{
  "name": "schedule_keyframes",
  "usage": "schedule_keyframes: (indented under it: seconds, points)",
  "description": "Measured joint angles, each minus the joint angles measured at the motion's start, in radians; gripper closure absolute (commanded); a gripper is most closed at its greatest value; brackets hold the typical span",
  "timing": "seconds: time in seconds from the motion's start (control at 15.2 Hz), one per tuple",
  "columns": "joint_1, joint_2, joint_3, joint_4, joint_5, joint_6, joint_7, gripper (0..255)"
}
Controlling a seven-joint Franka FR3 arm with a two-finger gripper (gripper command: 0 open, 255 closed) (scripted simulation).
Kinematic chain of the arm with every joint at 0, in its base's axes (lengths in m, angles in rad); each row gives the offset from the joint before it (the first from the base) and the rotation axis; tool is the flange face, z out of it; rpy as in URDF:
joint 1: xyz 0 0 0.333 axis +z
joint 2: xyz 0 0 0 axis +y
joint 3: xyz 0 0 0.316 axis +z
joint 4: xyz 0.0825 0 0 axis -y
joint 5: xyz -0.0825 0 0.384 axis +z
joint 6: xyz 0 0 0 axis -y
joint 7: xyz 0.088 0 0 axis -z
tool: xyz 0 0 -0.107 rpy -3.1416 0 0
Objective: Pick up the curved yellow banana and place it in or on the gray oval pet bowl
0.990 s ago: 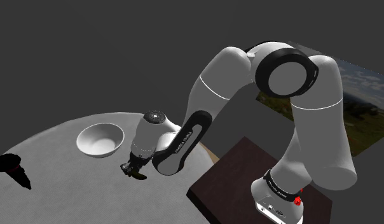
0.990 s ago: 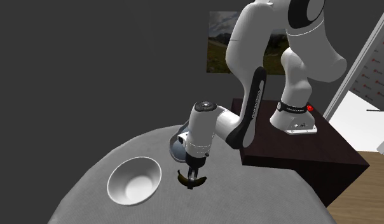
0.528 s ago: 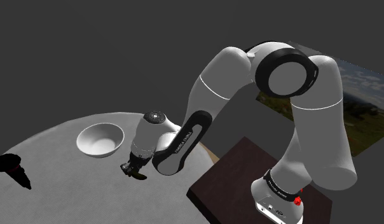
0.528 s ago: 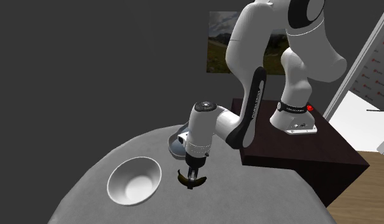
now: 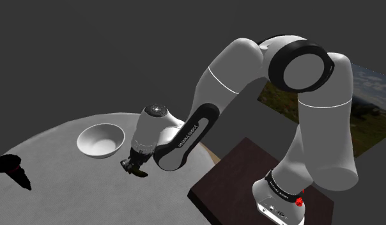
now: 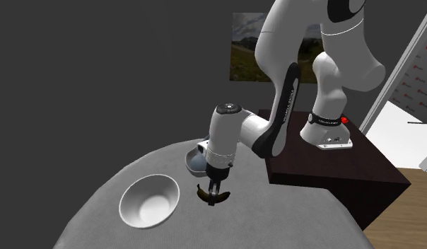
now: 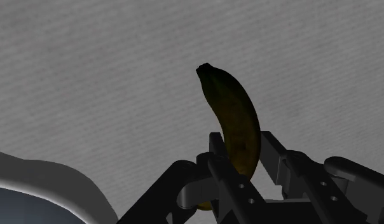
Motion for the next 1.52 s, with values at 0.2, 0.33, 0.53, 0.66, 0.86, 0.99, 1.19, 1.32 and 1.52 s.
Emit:
schedule_keyframes:
  seconds: [0.2, 0.33, 0.53, 0.66, 0.86, 0.99, 1.19, 1.32, 1.52]
  points:
    - [-0.013, -0.042, 0.013, -0.018, 0.007, -0.024, -0.005, 255]
    - [-0.021, -0.067, 0.023, -0.022, 0.013, -0.047, -0.009, 255]
    - [-0.03, -0.107, 0.037, -0.032, 0.023, -0.076, -0.013, 255]
    - [-0.037, -0.13, 0.046, -0.039, 0.03, -0.093, -0.017, 255]
    - [-0.049, -0.168, 0.06, -0.042, 0.042, -0.127, -0.024, 255]
    - [-0.059, -0.19, 0.069, -0.045, 0.051, -0.147, -0.033, 255]
    - [-0.069, -0.228, 0.082, -0.049, 0.065, -0.18, -0.041, 255]
    - [-0.074, -0.252, 0.09, -0.049, 0.075, -0.204, -0.046, 255]
    - [-0.083, -0.287, 0.1, -0.048, 0.09, -0.239, -0.056, 255]
